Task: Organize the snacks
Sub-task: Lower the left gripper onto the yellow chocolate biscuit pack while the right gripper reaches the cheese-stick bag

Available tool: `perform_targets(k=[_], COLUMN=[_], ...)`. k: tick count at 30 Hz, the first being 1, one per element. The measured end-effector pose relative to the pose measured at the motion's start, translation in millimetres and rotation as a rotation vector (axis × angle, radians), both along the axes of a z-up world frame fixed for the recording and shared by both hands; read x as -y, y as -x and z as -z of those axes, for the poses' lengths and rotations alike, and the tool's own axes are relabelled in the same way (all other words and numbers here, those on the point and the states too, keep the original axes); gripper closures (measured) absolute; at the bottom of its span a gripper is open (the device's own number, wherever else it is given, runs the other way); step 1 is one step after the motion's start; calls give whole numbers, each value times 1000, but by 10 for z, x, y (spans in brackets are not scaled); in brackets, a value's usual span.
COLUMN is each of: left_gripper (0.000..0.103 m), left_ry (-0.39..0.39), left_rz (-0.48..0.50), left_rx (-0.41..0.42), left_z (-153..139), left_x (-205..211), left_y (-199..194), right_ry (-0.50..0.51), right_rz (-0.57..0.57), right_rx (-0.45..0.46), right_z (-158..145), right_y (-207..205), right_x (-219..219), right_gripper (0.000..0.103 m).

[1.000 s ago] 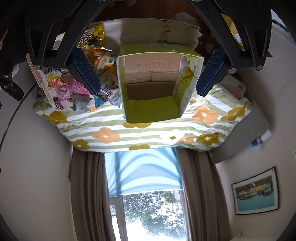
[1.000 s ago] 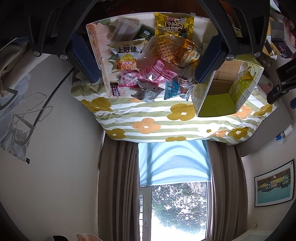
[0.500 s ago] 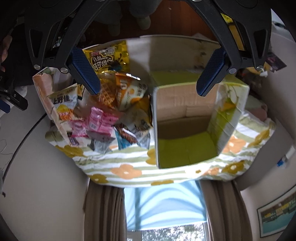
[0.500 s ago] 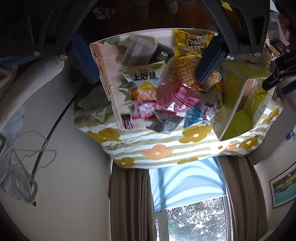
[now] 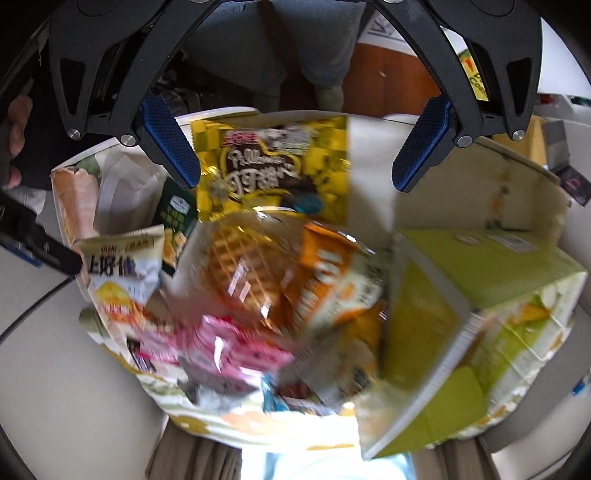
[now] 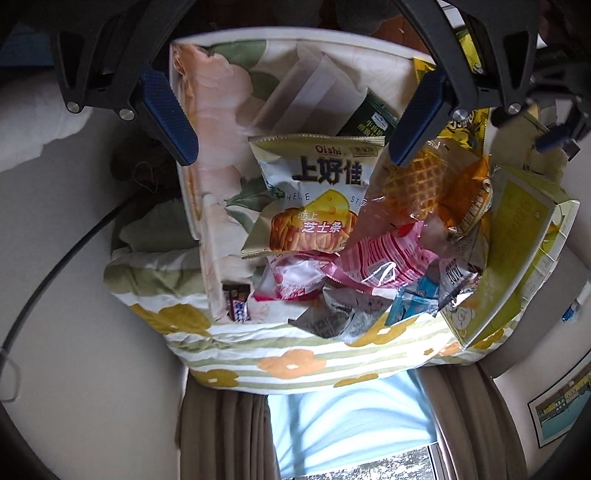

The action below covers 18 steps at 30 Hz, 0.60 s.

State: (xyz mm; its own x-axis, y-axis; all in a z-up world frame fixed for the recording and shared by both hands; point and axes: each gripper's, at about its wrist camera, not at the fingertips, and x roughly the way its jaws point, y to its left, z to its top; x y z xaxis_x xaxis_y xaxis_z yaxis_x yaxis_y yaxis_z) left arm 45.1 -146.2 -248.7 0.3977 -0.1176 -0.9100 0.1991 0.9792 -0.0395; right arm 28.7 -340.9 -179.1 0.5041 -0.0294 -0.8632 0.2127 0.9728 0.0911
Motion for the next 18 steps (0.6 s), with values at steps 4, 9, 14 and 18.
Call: perform_targets(k=[4,9,14,18], left_gripper=[0,0,0,0], left_ry=[-21,-63,-82,-105], left_rz=[16,2,-18,-16], left_rx=[-30,-48,-43,-18], left_z=[213,438,593,637], left_x=[165,269,325,388], left_y=[-17,-56,-122,-175], right_ry=[-30,-52,-59,-60], right_rz=[-25,-47,-73,-89], right_rx=[-13,-30,-46,-56], right_z=[127,239,334,390], right_y=[-114,-214,-320,-395], right_x=[35,46,49,52], right_gripper=[1,1,1,0])
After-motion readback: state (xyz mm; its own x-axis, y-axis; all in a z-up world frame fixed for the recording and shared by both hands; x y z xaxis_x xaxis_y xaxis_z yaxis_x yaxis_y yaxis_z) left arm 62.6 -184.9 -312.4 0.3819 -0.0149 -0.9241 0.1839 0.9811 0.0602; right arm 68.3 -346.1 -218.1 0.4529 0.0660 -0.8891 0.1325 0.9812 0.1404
